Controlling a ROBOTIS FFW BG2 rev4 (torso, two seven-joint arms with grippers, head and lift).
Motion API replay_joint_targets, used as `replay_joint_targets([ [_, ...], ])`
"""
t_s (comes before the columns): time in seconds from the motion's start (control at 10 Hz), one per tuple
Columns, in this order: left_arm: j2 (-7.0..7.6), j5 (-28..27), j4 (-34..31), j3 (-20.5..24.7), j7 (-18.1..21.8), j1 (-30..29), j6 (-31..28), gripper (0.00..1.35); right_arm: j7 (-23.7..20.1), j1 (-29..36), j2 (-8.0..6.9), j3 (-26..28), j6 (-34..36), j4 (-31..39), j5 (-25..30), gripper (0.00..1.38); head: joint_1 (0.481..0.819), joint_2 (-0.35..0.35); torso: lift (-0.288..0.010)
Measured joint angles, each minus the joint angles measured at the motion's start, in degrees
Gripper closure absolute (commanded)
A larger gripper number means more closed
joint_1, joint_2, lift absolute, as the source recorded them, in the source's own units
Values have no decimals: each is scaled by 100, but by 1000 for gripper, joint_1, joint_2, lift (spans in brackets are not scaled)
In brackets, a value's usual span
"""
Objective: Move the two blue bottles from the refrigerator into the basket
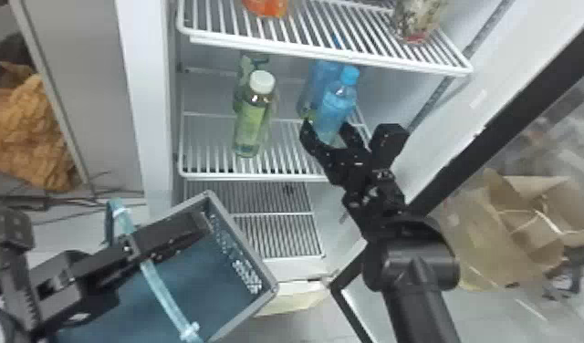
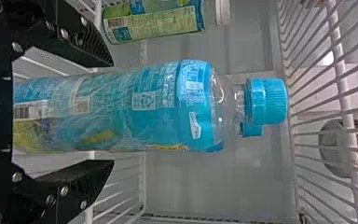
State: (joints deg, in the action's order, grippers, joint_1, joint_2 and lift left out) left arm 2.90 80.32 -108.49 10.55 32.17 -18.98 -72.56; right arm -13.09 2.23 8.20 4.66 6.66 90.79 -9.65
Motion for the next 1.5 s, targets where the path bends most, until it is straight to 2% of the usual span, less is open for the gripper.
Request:
replay_joint_targets([
  [0.2, 0, 0, 0, 5, 0, -1, 0, 1188, 38, -41, 11, -20, 121, 23, 8, 1191, 695, -294, -216],
  [0.3, 0, 0, 0, 1, 0, -7, 0, 1188, 109, 16, 13, -20, 162, 107, 13, 1246, 695, -295, -216],
  [0.7, -9, 0, 0, -4, 0, -2, 0, 1188, 158, 618, 42, 118, 177, 880, -118, 1248, 695, -315, -216],
  [1.1, -40, 0, 0, 16, 0, -13, 0, 1188, 181, 1829, 69, 282, 576, 2507, -500, 1248, 695, -325, -216],
  [1.5, -54, -12, 0, 15, 0, 0, 0, 1188, 114, 2761, 113, 247, 1036, 3652, -909, 1246, 695, -309, -216],
])
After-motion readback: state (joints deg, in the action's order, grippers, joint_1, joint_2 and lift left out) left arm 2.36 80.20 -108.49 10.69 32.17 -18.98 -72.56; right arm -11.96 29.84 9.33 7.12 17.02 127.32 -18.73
